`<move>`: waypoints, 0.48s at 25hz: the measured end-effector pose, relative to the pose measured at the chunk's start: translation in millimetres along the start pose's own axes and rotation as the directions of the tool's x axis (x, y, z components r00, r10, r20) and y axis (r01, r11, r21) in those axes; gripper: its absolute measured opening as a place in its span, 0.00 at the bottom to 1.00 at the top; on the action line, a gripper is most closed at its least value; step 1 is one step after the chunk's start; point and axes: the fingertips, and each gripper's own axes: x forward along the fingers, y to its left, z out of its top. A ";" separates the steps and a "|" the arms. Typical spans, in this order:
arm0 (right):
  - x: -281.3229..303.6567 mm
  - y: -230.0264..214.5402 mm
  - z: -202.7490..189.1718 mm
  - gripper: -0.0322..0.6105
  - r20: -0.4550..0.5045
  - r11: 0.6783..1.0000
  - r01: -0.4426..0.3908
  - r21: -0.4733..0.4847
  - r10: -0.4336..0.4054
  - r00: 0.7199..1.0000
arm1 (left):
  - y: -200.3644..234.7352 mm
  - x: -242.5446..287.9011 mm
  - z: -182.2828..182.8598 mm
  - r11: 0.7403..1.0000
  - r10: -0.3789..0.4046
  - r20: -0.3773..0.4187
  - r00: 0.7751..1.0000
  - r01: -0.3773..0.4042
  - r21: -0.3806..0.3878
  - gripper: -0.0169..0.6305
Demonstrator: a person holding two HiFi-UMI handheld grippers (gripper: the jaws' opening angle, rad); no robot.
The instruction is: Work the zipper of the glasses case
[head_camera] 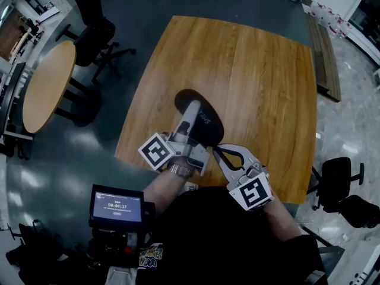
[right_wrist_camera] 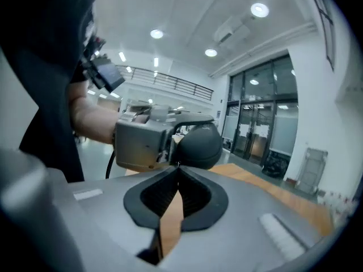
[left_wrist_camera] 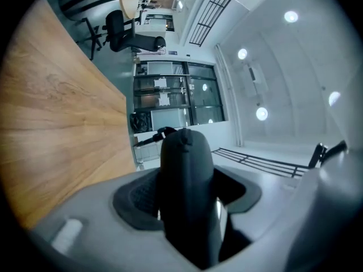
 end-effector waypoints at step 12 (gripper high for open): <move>-45.2 -64.3 8.6 0.06 0.164 0.958 0.107 0.265 -0.154 0.974 | -37.4 -18.9 -62.9 0.961 -0.230 -0.375 0.898 0.271 0.060 0.46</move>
